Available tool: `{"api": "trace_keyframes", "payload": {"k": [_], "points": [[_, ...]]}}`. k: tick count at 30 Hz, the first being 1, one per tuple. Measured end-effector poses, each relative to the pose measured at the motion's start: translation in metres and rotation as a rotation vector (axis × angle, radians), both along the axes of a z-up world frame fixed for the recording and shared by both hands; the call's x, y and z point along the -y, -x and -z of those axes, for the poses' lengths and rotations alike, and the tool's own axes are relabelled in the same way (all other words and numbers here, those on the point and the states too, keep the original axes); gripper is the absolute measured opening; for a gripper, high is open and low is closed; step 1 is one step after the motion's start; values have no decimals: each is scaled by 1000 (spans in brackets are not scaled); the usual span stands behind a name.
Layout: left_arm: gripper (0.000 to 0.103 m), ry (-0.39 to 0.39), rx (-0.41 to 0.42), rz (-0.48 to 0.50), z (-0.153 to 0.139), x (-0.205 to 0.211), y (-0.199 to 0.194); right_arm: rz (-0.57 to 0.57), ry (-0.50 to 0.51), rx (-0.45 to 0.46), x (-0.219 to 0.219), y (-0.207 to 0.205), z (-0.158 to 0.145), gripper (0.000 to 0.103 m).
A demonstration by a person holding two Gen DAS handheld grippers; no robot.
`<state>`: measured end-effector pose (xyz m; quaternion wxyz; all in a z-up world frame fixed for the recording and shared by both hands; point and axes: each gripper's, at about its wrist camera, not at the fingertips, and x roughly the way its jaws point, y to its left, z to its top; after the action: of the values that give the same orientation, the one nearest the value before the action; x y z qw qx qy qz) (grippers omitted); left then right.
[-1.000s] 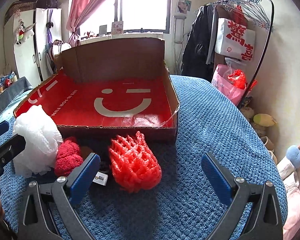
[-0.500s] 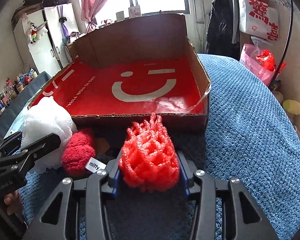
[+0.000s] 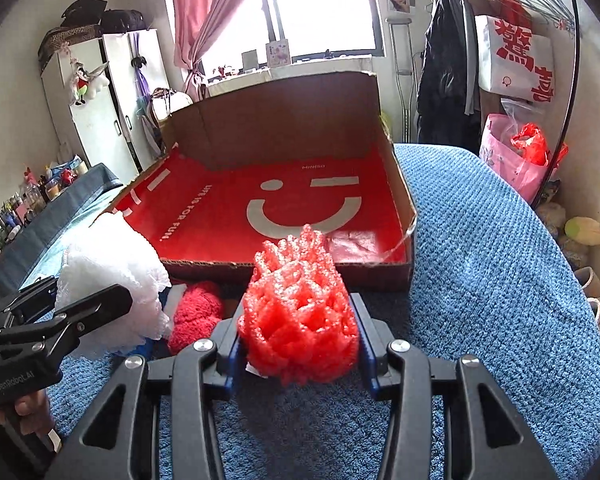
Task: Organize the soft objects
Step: 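Carry both items into the red-lined box and open both tools to release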
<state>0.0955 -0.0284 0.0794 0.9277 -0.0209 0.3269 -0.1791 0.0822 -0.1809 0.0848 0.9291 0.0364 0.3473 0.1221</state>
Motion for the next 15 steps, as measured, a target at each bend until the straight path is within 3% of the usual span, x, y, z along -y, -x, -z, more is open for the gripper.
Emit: {"api": "trace_keyframes", "payload": {"k": [8,15], "points": [[56,7,59,19,-34,-9,-16,-79,-15,69,-11,-33,-45,48],[56,-69,75,34,-64,-9,-65,-118,-16,21,-30,-114,-73,49]]}}
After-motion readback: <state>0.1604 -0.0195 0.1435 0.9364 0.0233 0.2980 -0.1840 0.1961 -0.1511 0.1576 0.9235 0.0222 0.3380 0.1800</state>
